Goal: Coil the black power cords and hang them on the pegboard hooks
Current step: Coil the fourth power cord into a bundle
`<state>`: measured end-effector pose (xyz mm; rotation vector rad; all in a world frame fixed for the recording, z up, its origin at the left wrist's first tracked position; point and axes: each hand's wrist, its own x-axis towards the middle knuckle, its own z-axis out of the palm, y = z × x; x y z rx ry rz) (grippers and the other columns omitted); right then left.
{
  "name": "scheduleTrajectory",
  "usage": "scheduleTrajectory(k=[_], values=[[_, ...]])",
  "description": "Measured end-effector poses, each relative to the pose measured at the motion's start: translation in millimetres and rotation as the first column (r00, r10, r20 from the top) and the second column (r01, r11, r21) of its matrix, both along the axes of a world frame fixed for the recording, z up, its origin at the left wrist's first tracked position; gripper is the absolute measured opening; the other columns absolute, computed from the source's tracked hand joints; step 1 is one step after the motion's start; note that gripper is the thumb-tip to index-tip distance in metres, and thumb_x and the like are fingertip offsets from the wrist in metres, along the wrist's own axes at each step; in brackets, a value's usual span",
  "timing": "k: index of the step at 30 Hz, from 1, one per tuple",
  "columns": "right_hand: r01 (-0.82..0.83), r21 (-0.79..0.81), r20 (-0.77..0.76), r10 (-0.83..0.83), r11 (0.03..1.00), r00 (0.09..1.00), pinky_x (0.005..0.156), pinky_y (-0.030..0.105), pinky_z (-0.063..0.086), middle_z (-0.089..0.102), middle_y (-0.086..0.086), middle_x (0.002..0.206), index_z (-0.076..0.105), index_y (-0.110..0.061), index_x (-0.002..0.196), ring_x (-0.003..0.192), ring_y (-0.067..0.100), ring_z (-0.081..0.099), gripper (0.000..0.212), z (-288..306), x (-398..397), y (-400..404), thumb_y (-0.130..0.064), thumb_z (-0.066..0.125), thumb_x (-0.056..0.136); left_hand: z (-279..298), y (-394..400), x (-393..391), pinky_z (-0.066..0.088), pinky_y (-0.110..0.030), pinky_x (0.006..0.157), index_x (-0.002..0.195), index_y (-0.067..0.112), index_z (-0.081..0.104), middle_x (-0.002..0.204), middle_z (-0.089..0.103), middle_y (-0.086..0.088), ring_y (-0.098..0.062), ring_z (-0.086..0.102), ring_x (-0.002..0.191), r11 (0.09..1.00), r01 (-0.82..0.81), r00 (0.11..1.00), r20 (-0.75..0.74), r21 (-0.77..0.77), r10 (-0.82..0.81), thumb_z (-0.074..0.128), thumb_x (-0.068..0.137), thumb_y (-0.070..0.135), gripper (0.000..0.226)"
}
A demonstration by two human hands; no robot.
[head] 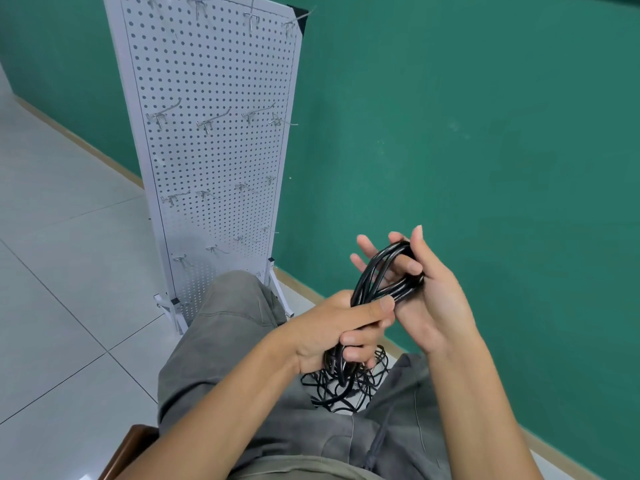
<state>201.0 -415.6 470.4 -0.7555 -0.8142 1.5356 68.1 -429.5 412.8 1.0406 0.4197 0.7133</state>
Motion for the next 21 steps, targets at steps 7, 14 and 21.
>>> scheduleTrajectory(k=[7, 14, 21], values=[[-0.097, -0.01, -0.176, 0.094, 0.995, 0.98, 0.076, 0.037, 0.061, 0.047, -0.011, 0.047, 0.06, -0.02, 0.08, 0.084, 0.017, 0.072, 0.043, 9, -6, 2, -0.062, 0.049, 0.084, 5, -1, -5, 0.05, -0.023, 0.057, 0.08, 0.018, 0.052, 0.042, 0.029, 0.014, -0.002, 0.035, 0.035, 0.991, 0.104, 0.991, 0.088, -0.084, -0.096, 0.048, 0.103, 0.043, 0.034], [-0.053, -0.044, -0.024, 0.052, 0.998, 0.998, 0.073, 0.032, 0.055, 0.029, -0.008, 0.047, 0.048, -0.016, 0.092, 0.065, 0.014, 0.057, 0.06, 14, -5, 14, -0.074, 0.03, 0.088, 6, 6, -11, 0.049, -0.028, 0.065, 0.09, 0.015, 0.055, 0.053, 0.033, 0.008, -0.009, 0.039, 0.043, 0.999, -0.032, 0.999, 0.011, 0.027, 0.032, 0.067, 0.09, 0.04, 0.027], [0.012, -0.082, 0.048, -0.008, 0.997, 0.999, 0.063, 0.03, 0.054, 0.024, -0.008, 0.046, 0.048, -0.015, 0.091, 0.062, 0.016, 0.052, 0.06, 22, -6, 23, -0.072, 0.028, 0.094, 13, 0, 1, 0.041, -0.029, 0.05, 0.087, 0.011, 0.05, 0.051, 0.036, 0.003, -0.013, 0.036, 0.041, 0.896, -0.339, 0.905, -0.159, 0.287, 0.394, 0.066, 0.099, 0.031, 0.028]])
